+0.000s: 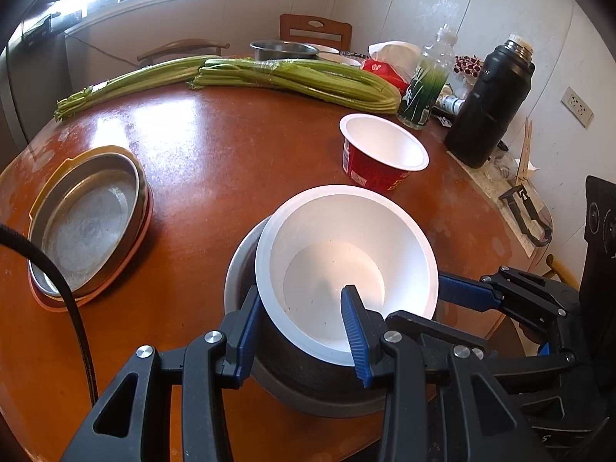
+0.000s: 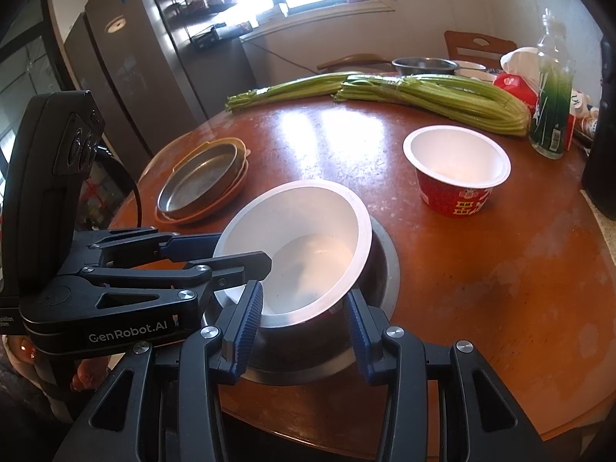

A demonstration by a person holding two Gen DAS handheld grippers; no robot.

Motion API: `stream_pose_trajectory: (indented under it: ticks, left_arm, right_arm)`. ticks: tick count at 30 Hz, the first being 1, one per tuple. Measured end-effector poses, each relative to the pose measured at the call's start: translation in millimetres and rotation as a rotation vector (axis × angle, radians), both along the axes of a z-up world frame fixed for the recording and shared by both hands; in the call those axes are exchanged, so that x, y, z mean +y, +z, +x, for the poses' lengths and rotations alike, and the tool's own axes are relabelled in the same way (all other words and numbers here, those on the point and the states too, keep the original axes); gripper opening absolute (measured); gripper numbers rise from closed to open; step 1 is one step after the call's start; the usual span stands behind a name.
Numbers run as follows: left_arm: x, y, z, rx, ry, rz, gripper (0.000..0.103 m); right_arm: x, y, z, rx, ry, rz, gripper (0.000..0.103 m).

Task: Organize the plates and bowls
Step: 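Lift the white paper bowl with the left tool and carry it over the steel bowl, then lower the white bowl into the steel bowl and open the left tool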

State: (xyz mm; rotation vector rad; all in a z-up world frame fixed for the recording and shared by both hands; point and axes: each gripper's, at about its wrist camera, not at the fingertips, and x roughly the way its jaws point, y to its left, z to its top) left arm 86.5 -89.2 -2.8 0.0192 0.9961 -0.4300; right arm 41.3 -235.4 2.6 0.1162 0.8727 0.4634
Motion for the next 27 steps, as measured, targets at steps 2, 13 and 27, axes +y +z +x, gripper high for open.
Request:
stream_pose_trajectory:
  ticks: [2,13,27]
  left_arm:
    - [-1.2,-1.9,1.2,0.008,0.0,0.006,0.04]
    - [-2.7,-3.5,2.3,0.013,-0.008,0.013,0.04]
    - [5.1,0.3,1.2,0.006,0.002,-0.01,0.041]
  right_arm:
    - [0.7,-1.3,0.4,0.005,0.003,-0.001,0.045]
    - [-0.1,-3.1,1.6,0.017,0.004,0.003,0.045]
    - [-2.3,-4.4,3.3,0.027,0.009,0.01,0.045]
